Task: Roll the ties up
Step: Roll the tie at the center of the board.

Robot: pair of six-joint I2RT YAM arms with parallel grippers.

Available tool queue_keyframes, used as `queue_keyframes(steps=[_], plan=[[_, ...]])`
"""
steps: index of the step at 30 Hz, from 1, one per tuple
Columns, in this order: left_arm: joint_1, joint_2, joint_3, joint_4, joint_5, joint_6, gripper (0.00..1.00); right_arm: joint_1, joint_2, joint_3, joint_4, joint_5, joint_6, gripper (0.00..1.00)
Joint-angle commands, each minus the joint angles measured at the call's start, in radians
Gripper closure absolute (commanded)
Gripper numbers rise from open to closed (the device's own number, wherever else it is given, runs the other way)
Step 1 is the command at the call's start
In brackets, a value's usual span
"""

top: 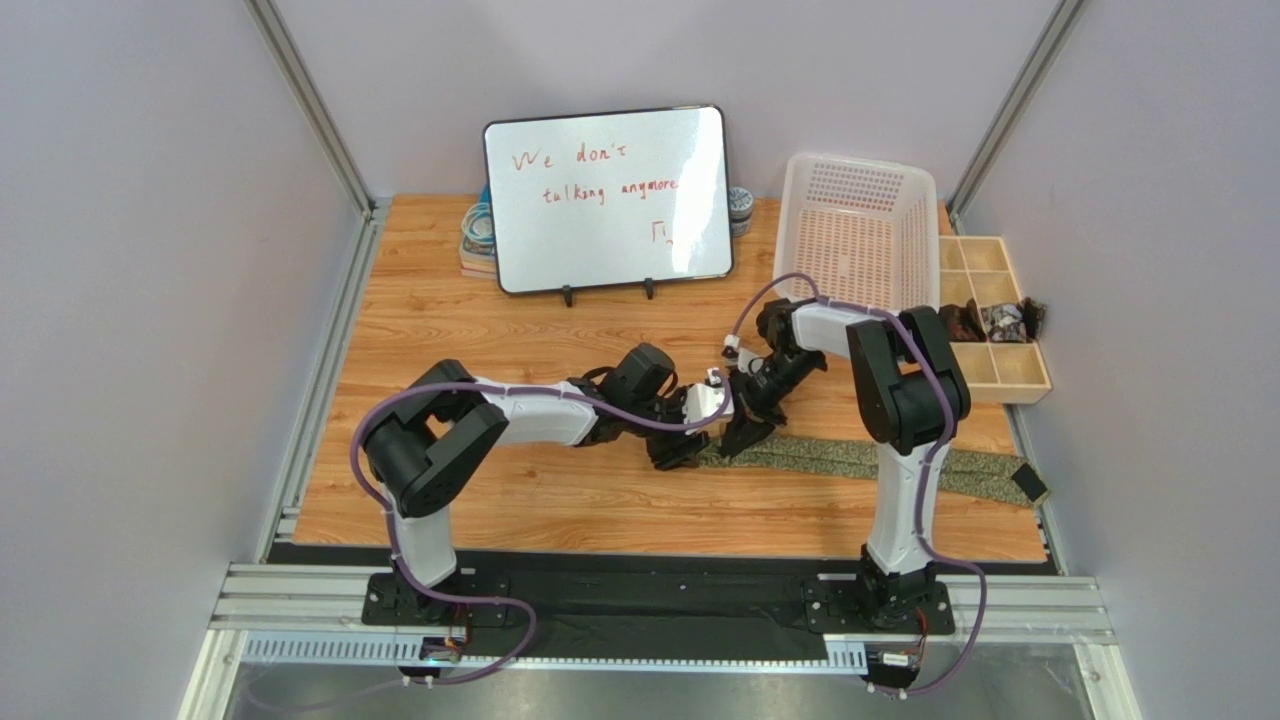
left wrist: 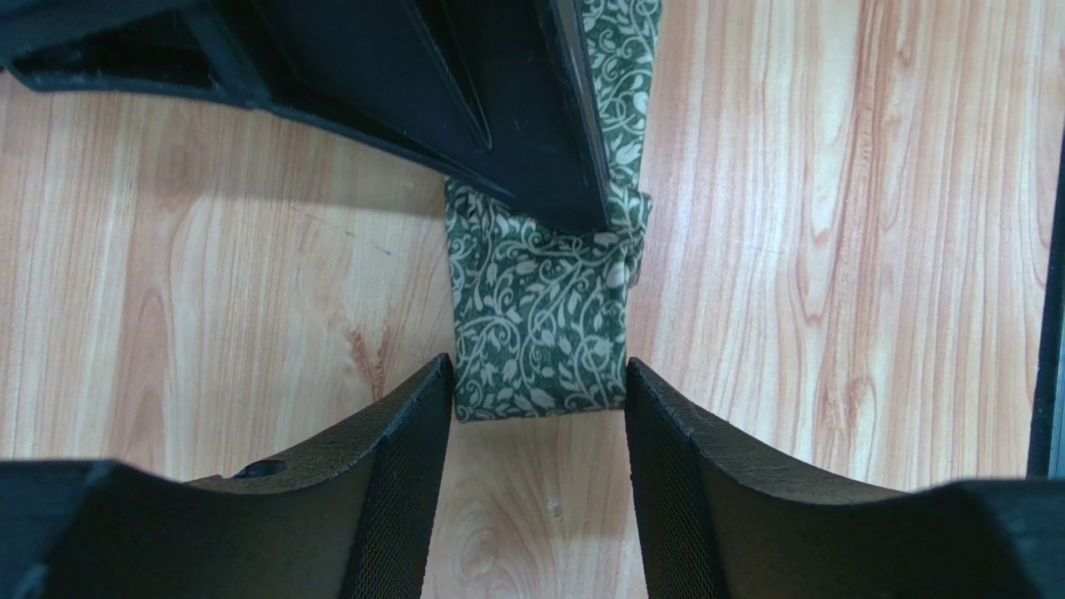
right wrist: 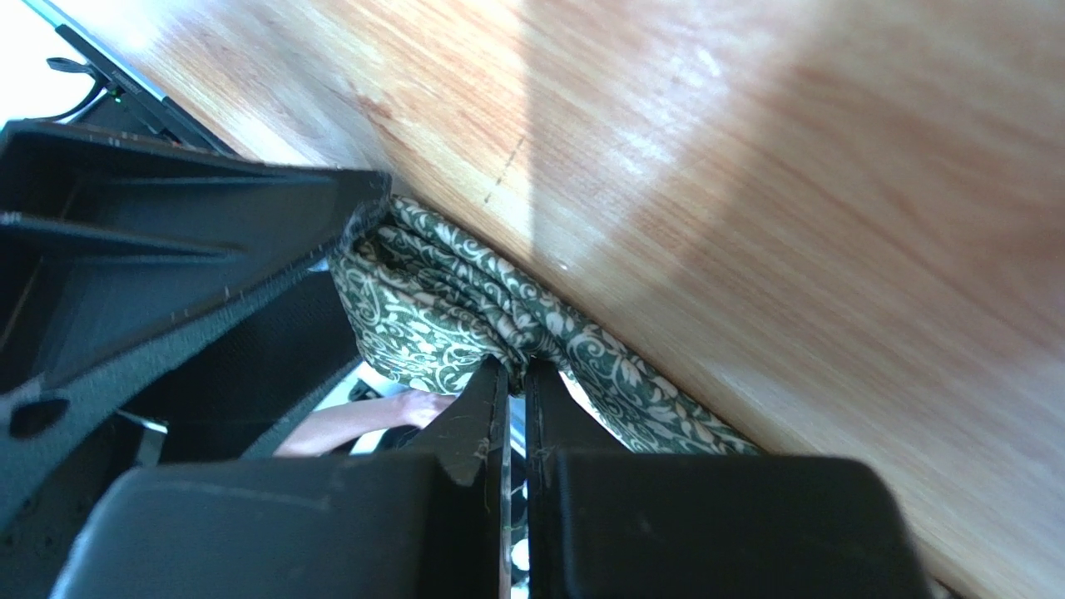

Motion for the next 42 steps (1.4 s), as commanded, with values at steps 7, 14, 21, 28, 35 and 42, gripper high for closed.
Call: queue_keyframes(steps=[7,14,21,28,35,42], plan=[[-0.014,0.032,0.043,-0.008,0.007,0.038,0.41,0.041,0.122,-0.011,0.171,0.288,0.028,1.0],[-0.014,-0.009,-0.002,-0.017,-0.001,0.063,0.4,0.079,0.156,0.022,0.219,0.259,0.067,1.0],[-0.014,0.015,0.008,-0.028,-0.045,0.05,0.46,0.082,0.141,0.002,0.283,0.15,0.117,1.0],[-0.014,-0.002,-0.003,-0.086,-0.077,0.073,0.72,0.029,0.006,-0.004,0.228,0.062,0.107,0.88],[-0.014,0.005,-0.002,-0.118,-0.093,0.084,0.78,0.027,-0.091,-0.001,0.161,0.018,0.11,0.64],[-0.014,0.012,-0.003,-0.124,-0.1,0.09,0.78,0.039,-0.111,0.026,0.162,0.004,0.135,0.64]])
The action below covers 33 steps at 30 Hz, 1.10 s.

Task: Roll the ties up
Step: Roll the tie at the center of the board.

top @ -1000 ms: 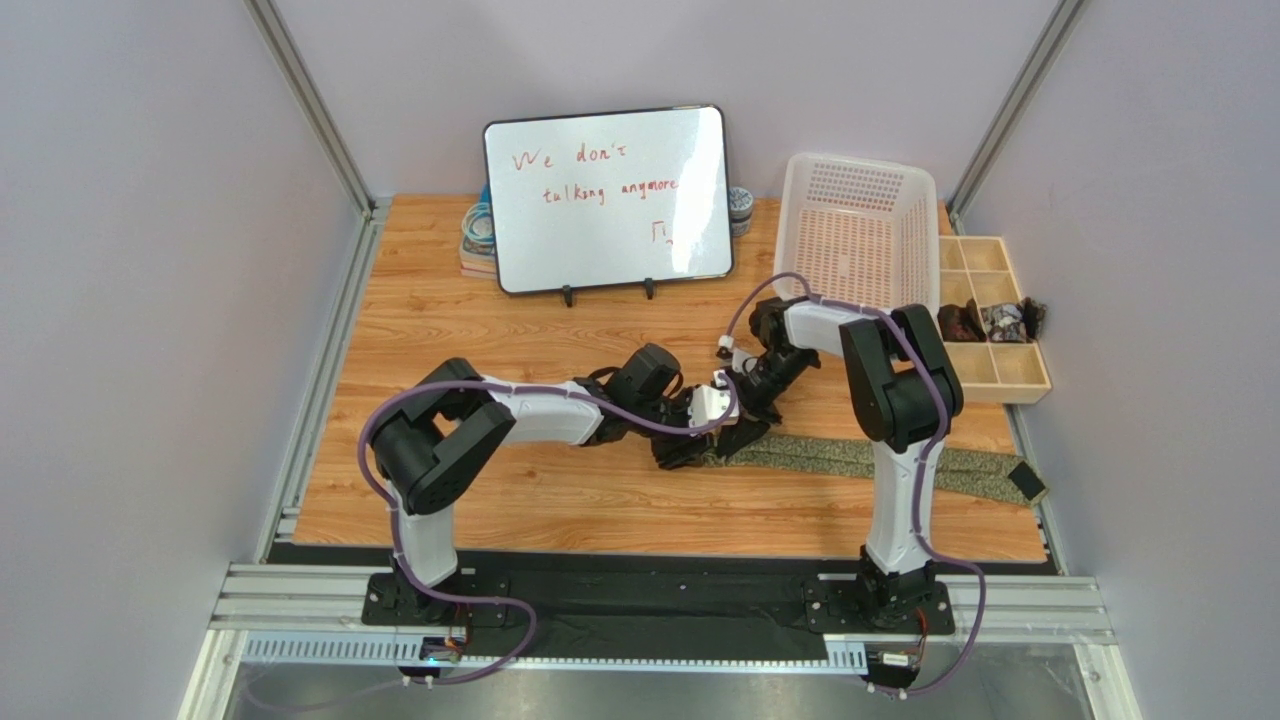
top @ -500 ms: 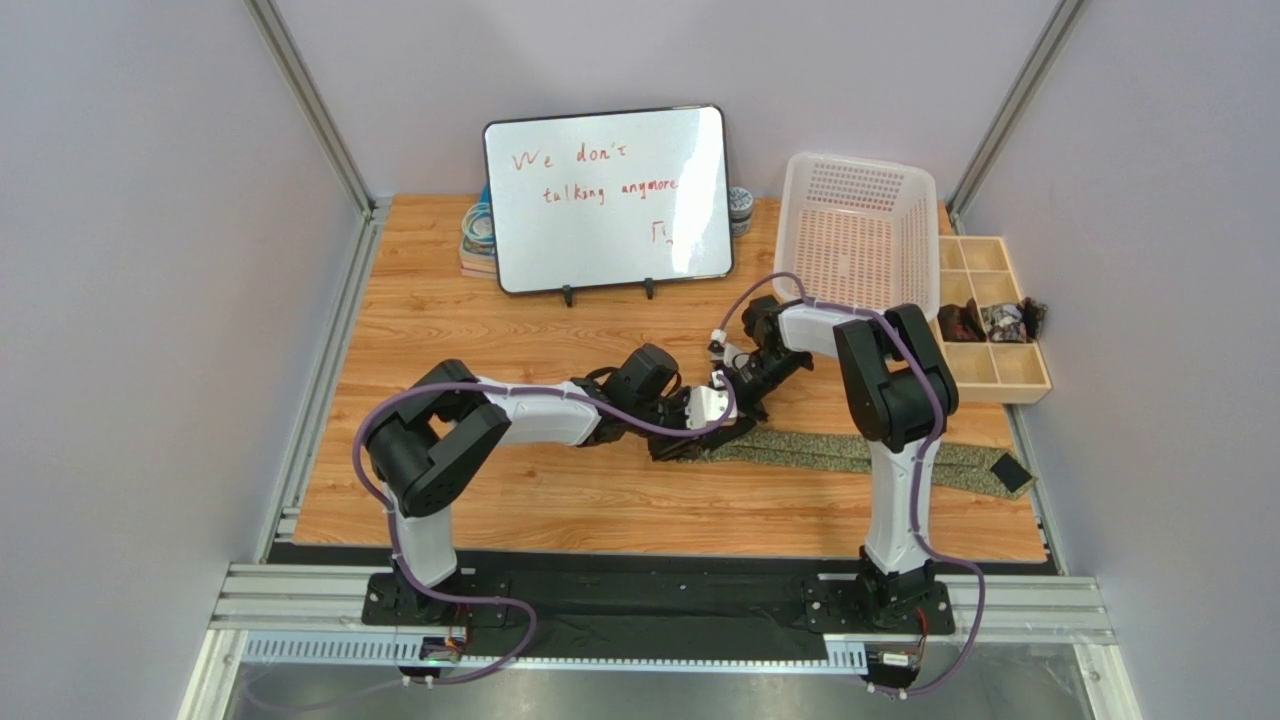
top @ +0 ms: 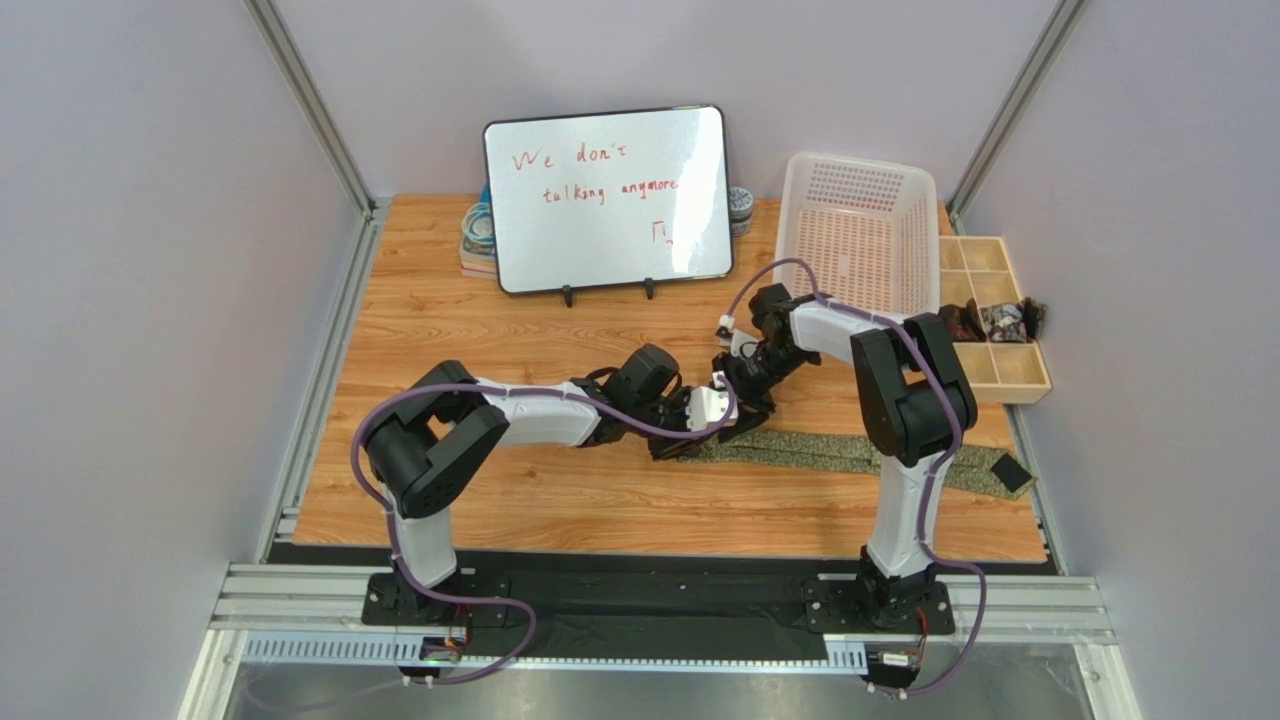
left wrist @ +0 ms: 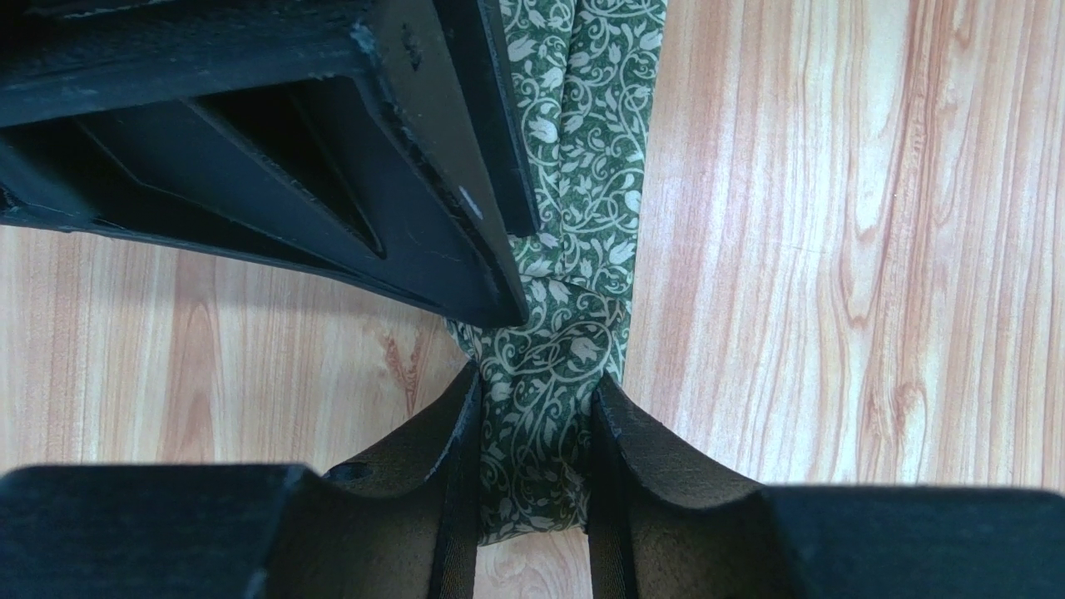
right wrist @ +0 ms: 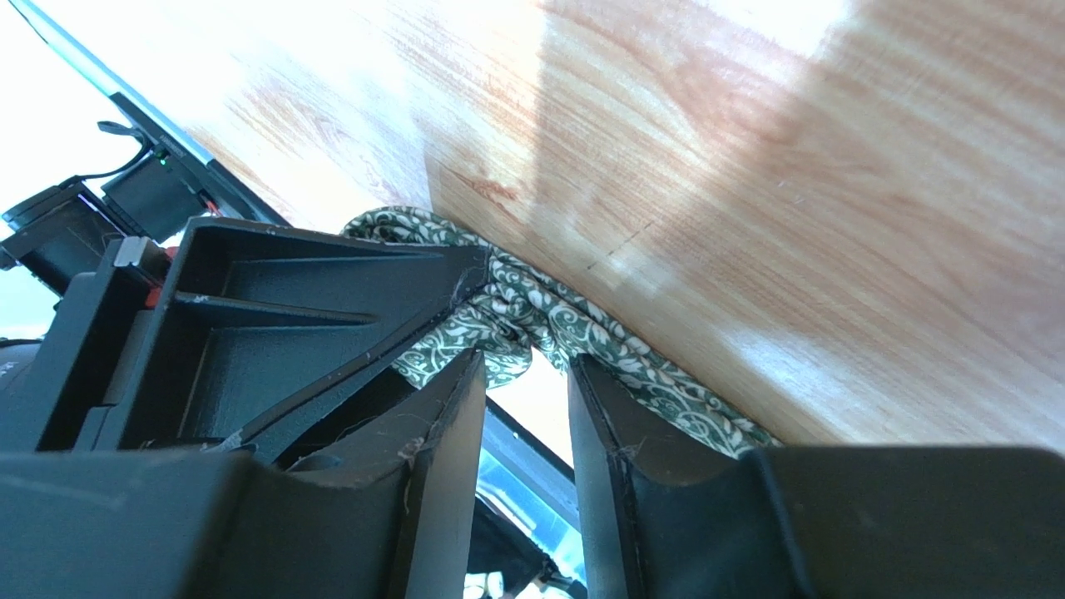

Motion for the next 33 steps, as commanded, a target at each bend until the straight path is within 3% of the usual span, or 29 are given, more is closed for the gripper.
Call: queue_keyframes(steps=[1,7,12,23,26,33], plan=[[0.0,0.01,-0.017,-0.109,-0.033,0.03,0.78,0.018,-0.039,0.029,0.027,-0.001,0.022,0.64],[-0.002,0.013,-0.009,-0.118,-0.043,0.03,0.78,0.041,-0.045,0.04,0.013,-0.05,0.037,0.62],[-0.002,0.022,-0.012,-0.115,-0.04,0.02,0.78,0.049,-0.08,0.023,0.009,-0.056,0.046,0.51],[-0.002,0.023,-0.009,-0.115,-0.042,0.01,0.77,0.115,-0.013,0.017,0.075,-0.016,0.097,0.57],[-0.002,0.02,-0.014,-0.112,-0.037,0.001,0.77,0.116,0.009,0.0,0.096,0.011,0.1,0.64],[-0.002,0.016,-0.018,-0.11,-0.036,-0.017,0.76,0.112,0.036,-0.012,0.108,0.031,0.102,1.0]])
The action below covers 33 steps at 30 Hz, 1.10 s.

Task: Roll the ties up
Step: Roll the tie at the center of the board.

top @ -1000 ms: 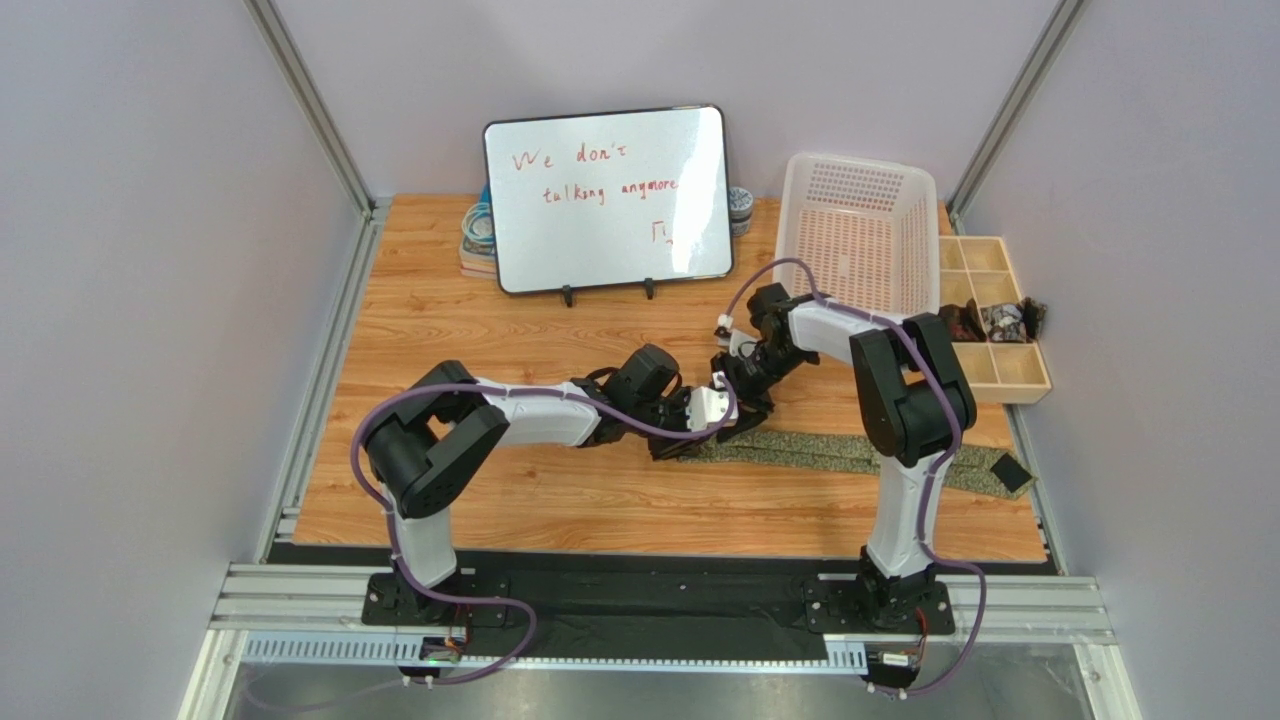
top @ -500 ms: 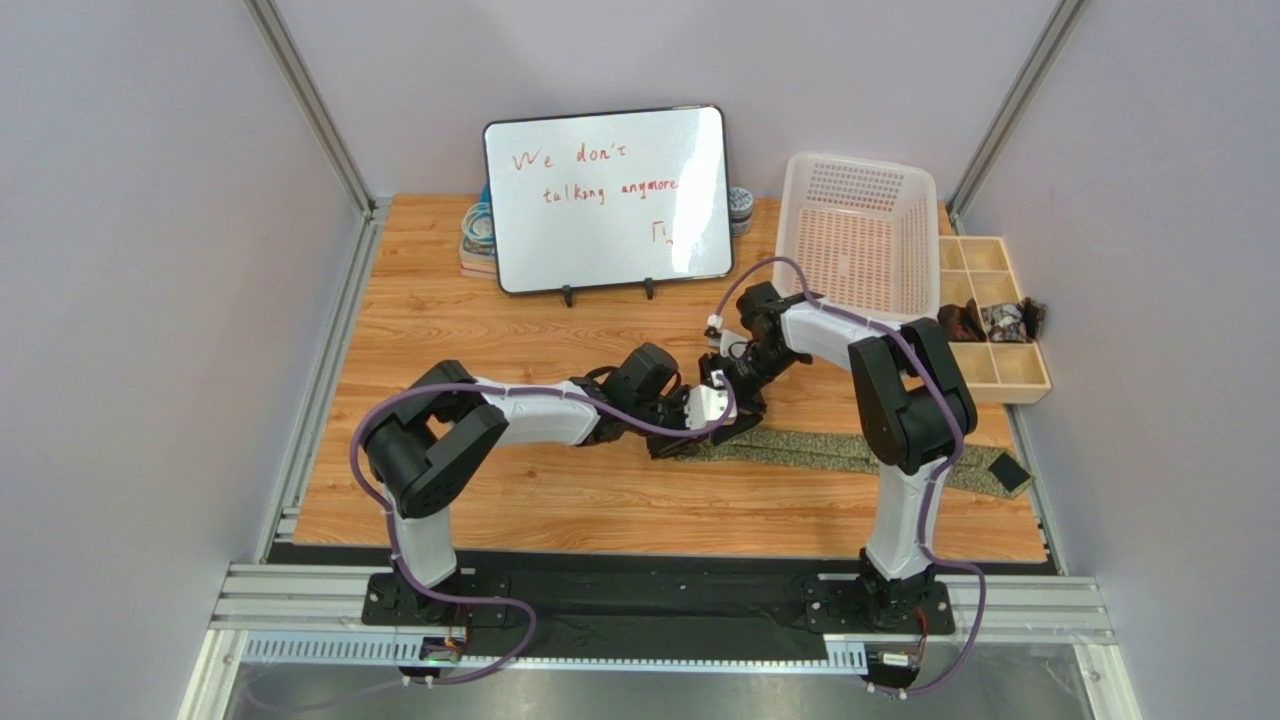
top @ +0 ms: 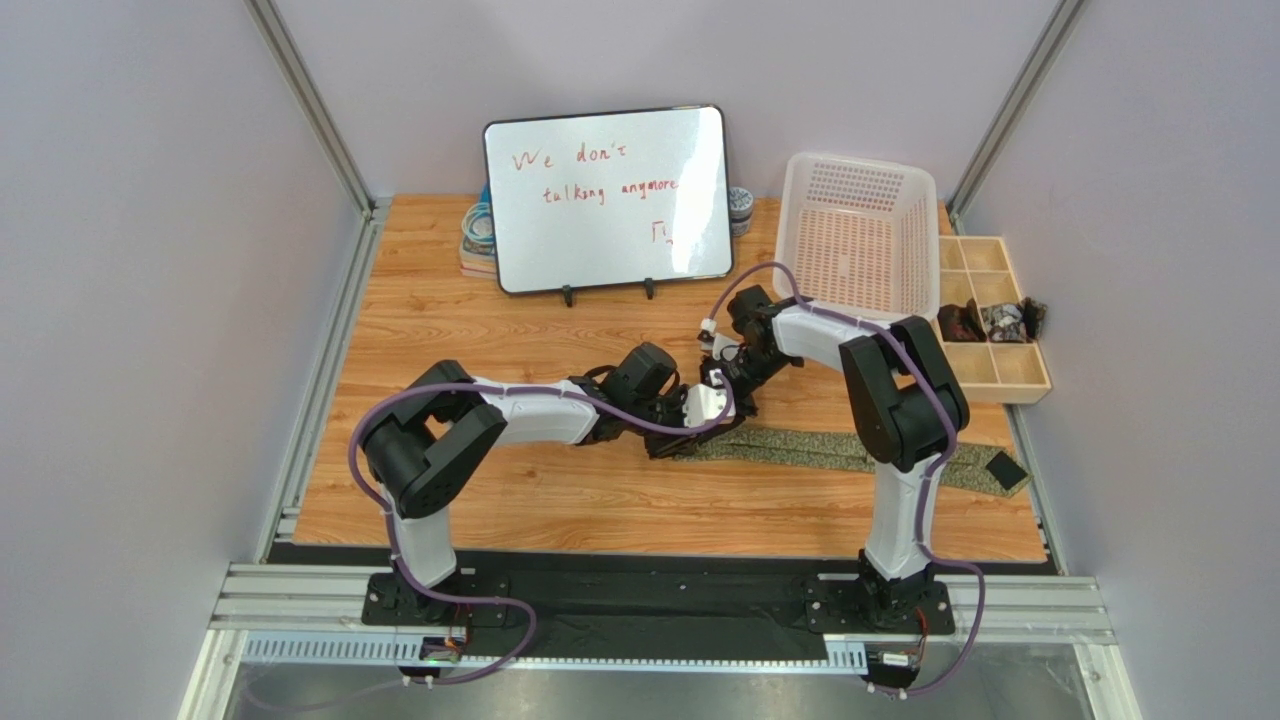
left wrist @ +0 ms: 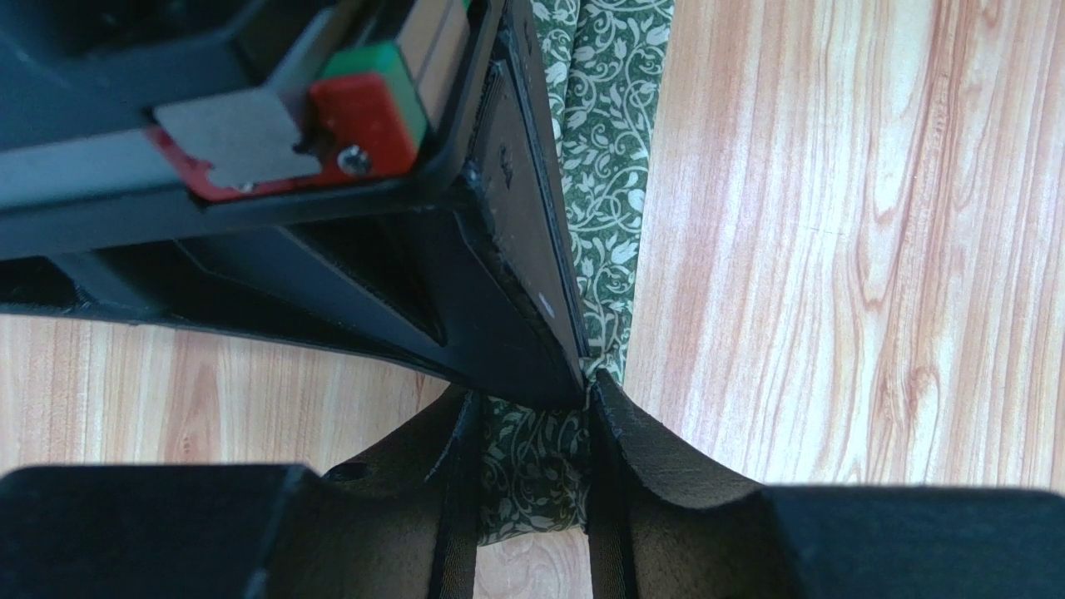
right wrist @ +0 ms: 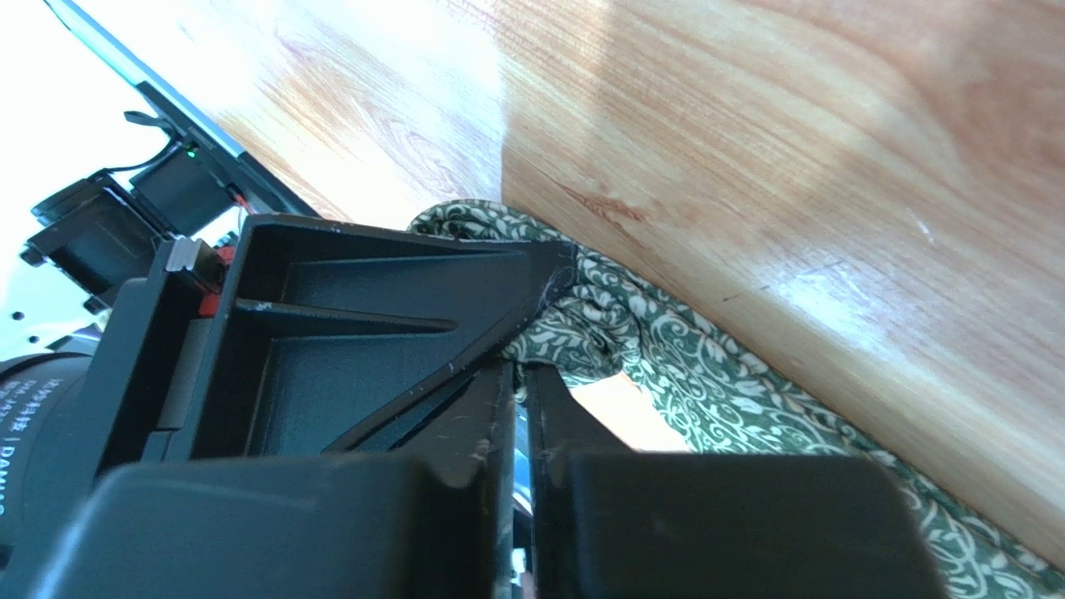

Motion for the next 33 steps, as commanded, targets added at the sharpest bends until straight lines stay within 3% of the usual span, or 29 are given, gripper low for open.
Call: queue_keyframes(steps=[1,12,20,33], plan=[[-0.008,0.021,-0.022,-0.085,-0.033,-0.011,0.76,0.022,0.041,-0.021,0.074,0.049,0.002,1.0],[-0.005,-0.004,-0.042,-0.083,-0.053,-0.018,0.73,-0.06,-0.061,-0.068,0.027,0.213,-0.033,1.0],[-0.007,0.005,-0.031,-0.102,-0.059,-0.008,0.68,-0.064,-0.03,-0.076,0.019,0.351,-0.061,1.0],[0.01,-0.031,-0.045,-0.082,-0.028,-0.021,0.45,-0.07,0.045,-0.058,-0.009,0.469,-0.075,1.0]])
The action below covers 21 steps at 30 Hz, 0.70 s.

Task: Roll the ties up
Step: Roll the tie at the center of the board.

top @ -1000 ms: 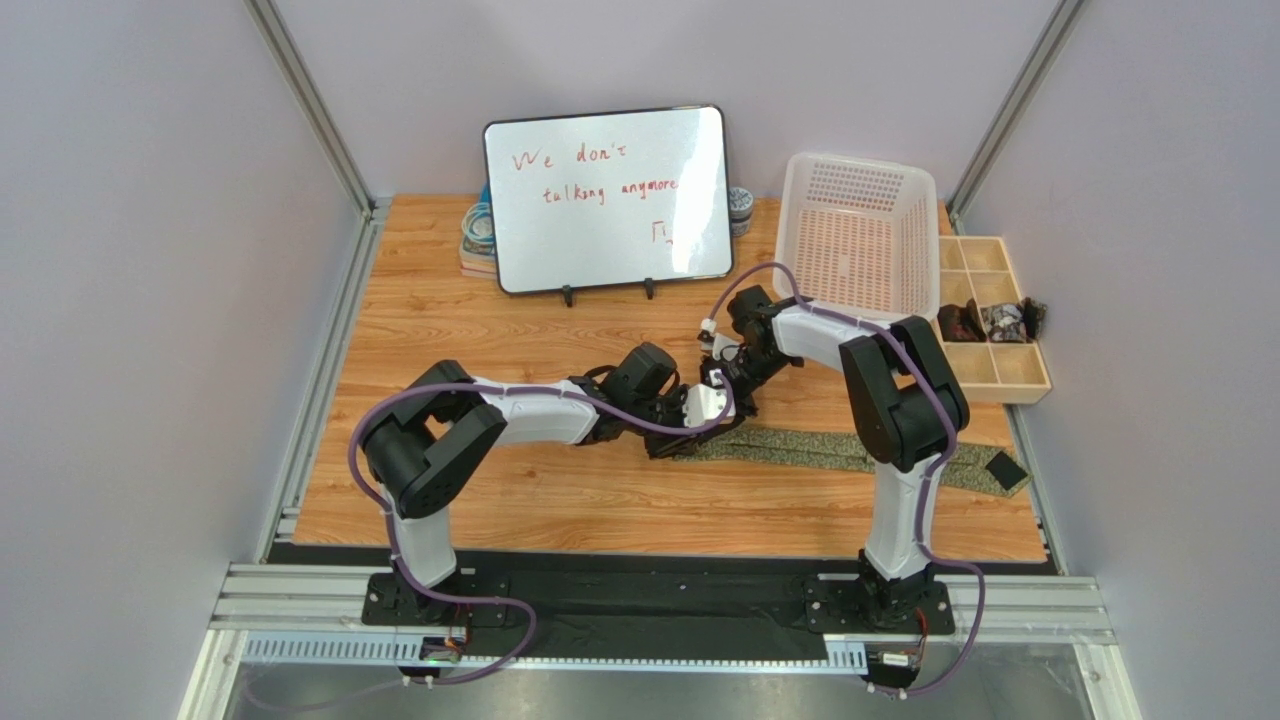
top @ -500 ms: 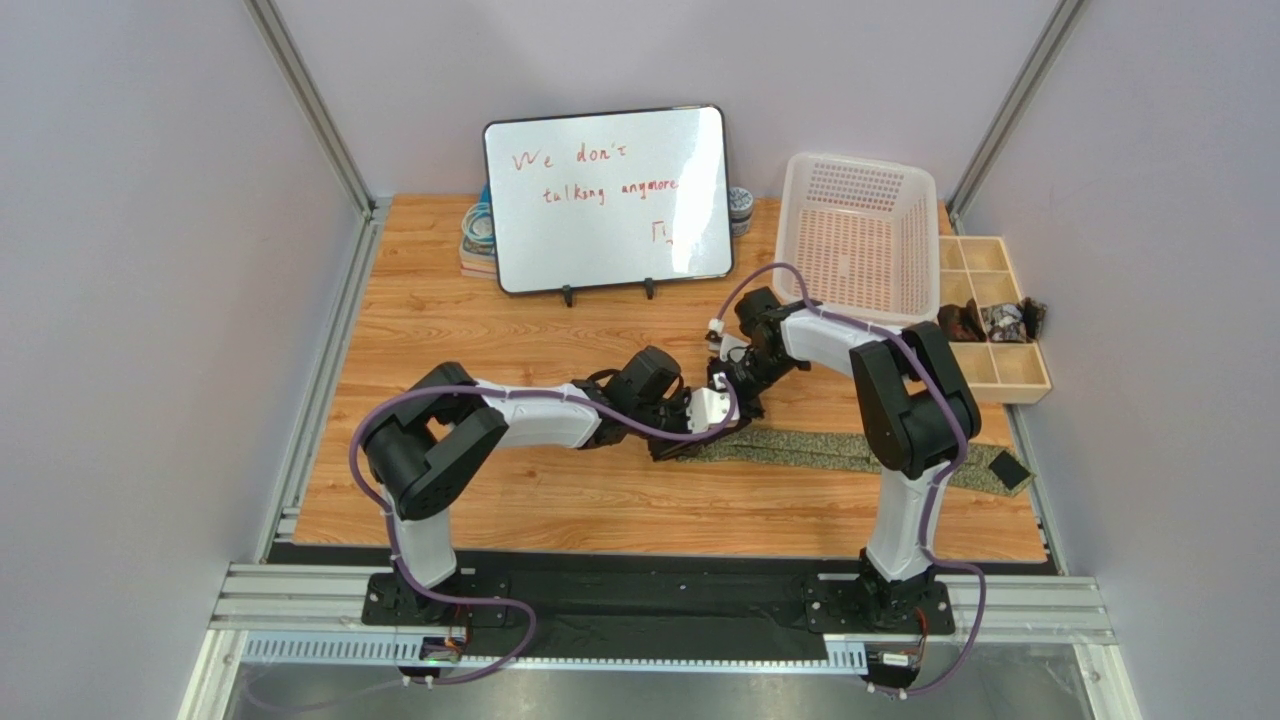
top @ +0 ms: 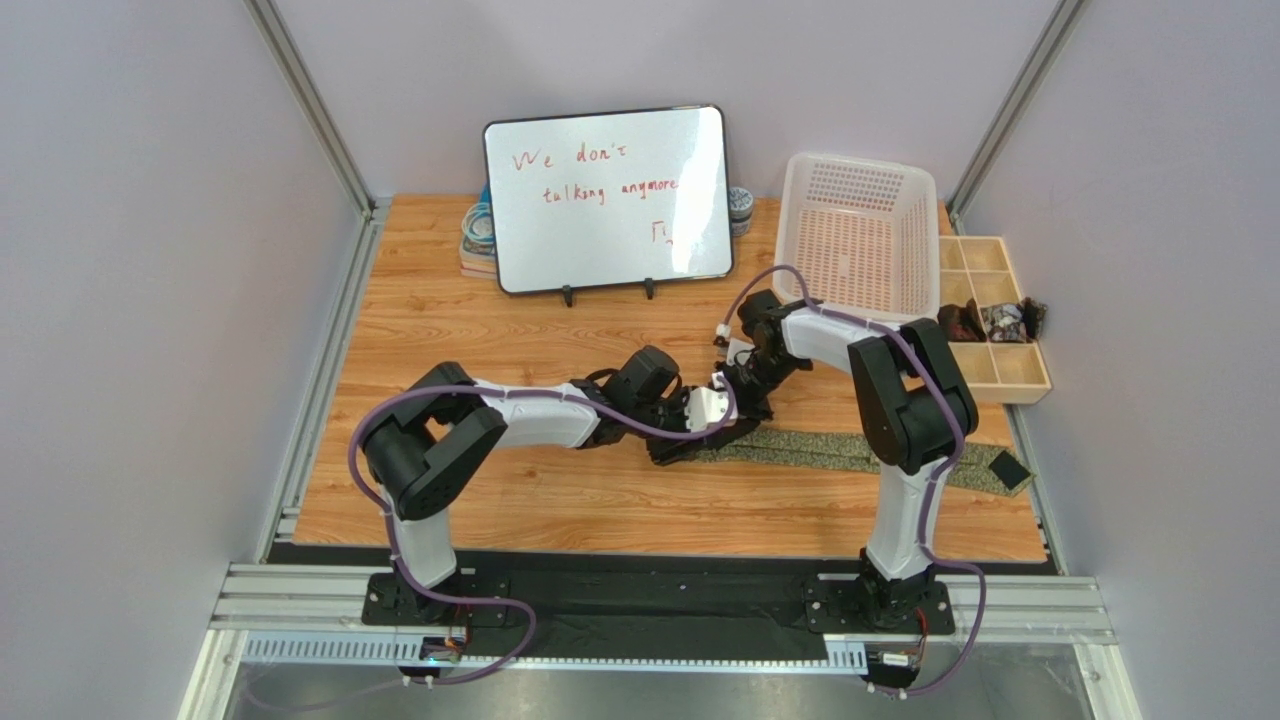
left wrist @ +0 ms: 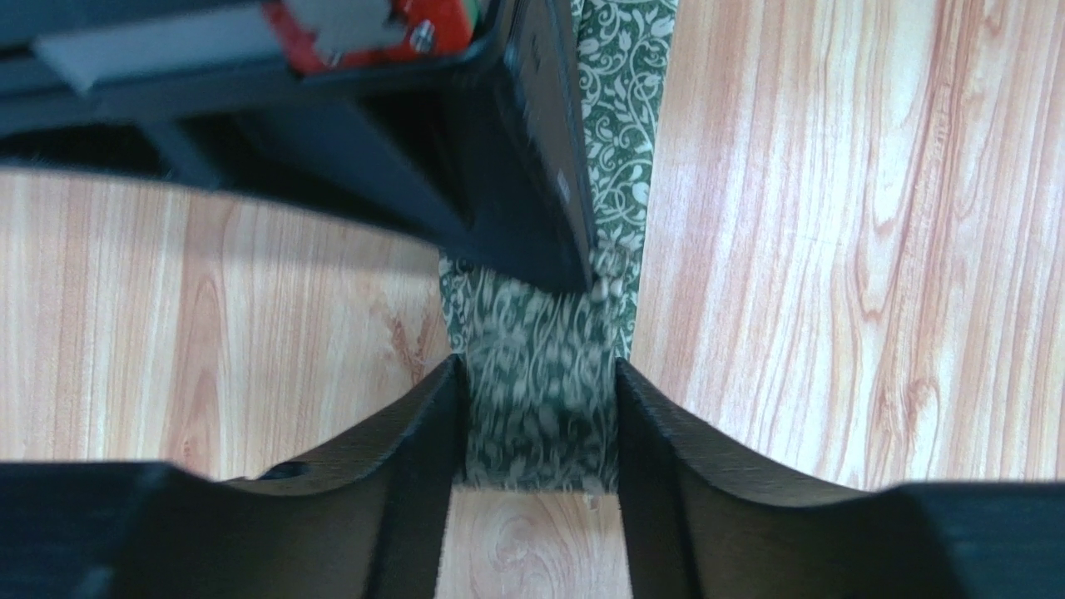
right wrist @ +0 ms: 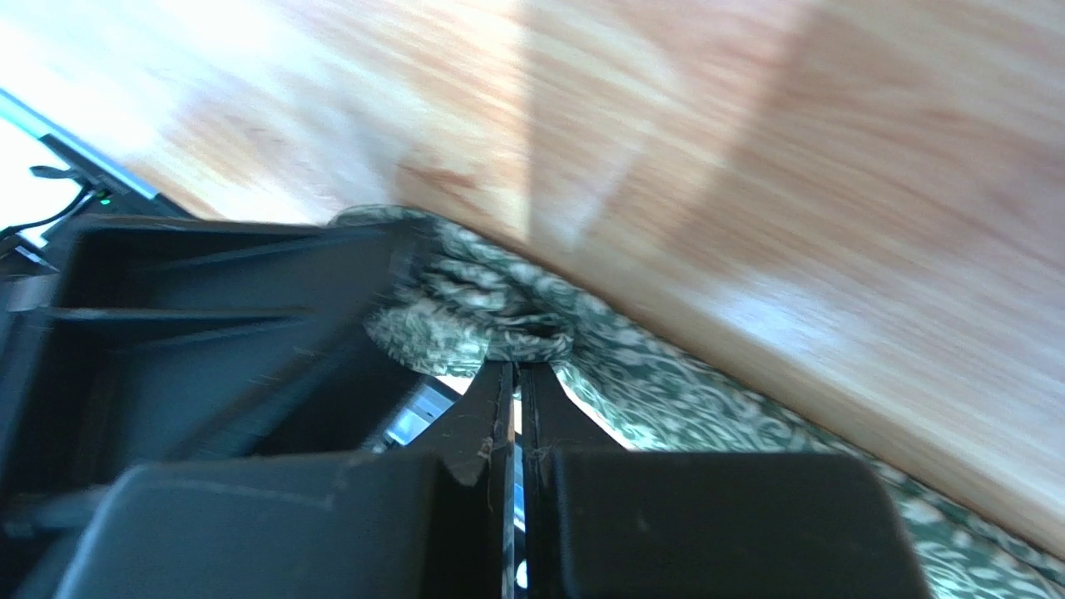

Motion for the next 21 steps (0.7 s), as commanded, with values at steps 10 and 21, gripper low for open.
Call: queue_keyframes(steps=[10,21], plan=[[0.042,-0.095,-0.096,-0.016,0.022,-0.051,0.37,-0.026,0.11,0.002,-0.011,0.35,-0.079,1.0],[0.039,-0.083,-0.052,0.094,0.099,-0.02,0.39,0.009,0.165,0.048,-0.015,0.292,-0.084,1.0]])
